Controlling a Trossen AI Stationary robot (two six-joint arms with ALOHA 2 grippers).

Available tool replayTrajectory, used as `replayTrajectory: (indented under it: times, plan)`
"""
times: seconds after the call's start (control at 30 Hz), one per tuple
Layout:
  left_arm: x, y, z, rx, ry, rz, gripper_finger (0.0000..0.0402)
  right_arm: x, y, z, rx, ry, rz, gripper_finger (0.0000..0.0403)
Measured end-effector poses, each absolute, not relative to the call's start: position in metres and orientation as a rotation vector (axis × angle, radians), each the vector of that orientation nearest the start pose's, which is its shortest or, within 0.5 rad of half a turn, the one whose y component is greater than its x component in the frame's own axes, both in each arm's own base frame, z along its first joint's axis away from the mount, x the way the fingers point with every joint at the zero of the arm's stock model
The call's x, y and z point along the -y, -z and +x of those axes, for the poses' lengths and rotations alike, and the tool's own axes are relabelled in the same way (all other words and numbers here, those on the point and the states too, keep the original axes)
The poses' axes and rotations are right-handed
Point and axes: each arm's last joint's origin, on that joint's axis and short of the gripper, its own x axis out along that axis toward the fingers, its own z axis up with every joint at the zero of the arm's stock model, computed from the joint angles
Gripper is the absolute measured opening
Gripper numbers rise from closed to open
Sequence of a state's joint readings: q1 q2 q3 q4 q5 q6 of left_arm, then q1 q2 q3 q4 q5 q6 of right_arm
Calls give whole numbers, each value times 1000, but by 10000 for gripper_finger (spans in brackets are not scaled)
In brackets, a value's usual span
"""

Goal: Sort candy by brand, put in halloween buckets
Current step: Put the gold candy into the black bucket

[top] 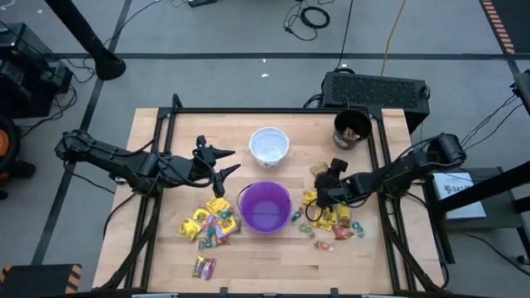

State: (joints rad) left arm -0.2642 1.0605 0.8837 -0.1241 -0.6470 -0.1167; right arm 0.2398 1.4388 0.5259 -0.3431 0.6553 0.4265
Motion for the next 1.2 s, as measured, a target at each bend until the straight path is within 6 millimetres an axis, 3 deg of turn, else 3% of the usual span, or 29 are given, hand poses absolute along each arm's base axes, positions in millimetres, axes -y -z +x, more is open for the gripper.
replayTrajectory:
  times: [0.13, 0.33, 0.57, 0.7, 0.83, 0.97, 1.1, 1.2]
  plan:
    - [43, -323, 226, -252, -394, 25, 211, -28, -112, 211, -1073, 608, -178, 157]
    - [43, -323, 226, -254, -392, 39, 211, -27, -109, 212, -1086, 611, -179, 84]
    - [43, -323, 226, -255, -392, 39, 211, -26, -119, 209, -1069, 582, -166, 9]
    - [43, -323, 226, -255, -392, 39, 211, -26, -131, 208, -1020, 565, -149, 4]
    - [43, -322, 226, -259, -392, 41, 211, -27, -155, 210, -928, 532, -140, 4]
    - [43, -322, 226, -258, -392, 40, 211, -27, -195, 214, -742, 485, -116, 1]
    - [43, -322, 226, -258, -392, 39, 211, -26, -245, 209, -399, 446, -23, 1]
    - [43, -322, 226, -258, -393, 38, 211, -21, -278, 193, -120, 373, 49, 1]
